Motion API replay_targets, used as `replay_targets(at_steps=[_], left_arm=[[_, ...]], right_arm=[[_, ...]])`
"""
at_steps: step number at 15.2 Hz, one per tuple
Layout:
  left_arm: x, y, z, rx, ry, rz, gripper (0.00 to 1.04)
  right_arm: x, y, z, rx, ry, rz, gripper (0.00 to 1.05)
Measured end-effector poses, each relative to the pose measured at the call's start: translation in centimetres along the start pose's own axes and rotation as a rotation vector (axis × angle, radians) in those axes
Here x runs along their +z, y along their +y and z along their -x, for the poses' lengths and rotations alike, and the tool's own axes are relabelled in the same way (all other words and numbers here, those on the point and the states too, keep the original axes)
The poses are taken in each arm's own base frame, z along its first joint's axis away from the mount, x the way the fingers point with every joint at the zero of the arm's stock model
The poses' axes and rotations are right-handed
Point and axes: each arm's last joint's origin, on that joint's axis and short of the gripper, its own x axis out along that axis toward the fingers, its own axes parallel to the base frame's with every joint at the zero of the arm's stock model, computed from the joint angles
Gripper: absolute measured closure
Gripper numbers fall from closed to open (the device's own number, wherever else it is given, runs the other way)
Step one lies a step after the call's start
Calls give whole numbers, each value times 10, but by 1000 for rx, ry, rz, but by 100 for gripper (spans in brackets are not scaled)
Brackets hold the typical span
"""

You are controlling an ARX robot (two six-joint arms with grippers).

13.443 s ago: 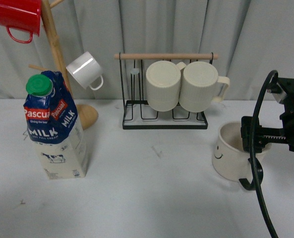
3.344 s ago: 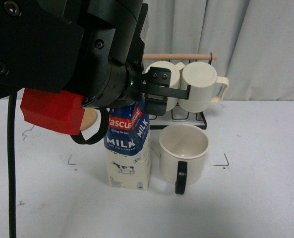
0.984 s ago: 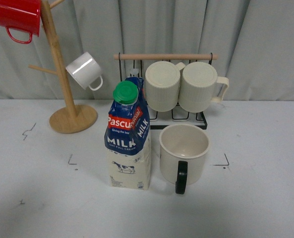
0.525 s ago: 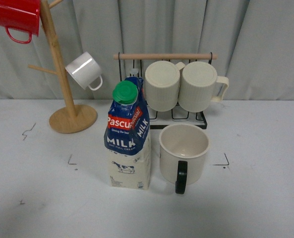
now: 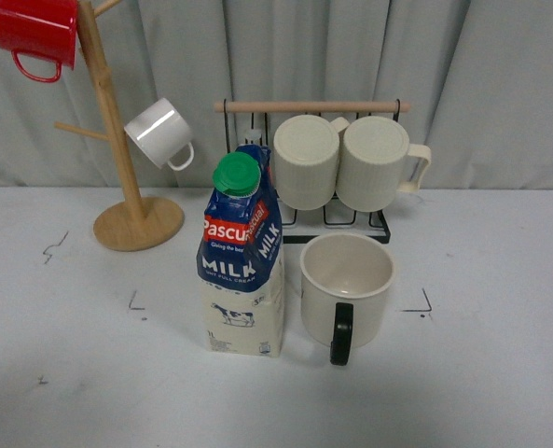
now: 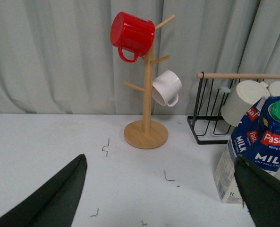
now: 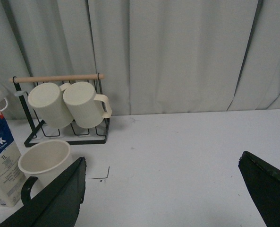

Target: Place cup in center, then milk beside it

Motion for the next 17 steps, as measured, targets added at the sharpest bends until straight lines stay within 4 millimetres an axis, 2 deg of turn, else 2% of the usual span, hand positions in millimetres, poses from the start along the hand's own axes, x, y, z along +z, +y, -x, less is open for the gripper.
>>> replay_targets(at_steps=[1, 2, 17], left_arm=[[0, 0, 0, 0, 0, -2, 5], [0, 0, 0, 0, 0, -1, 8], [0, 0, 0, 0, 0, -1, 7]], right_arm=[[0, 0, 0, 0, 0, 0, 6], [0, 0, 0, 0, 0, 0, 6], [0, 0, 0, 0, 0, 0, 6]])
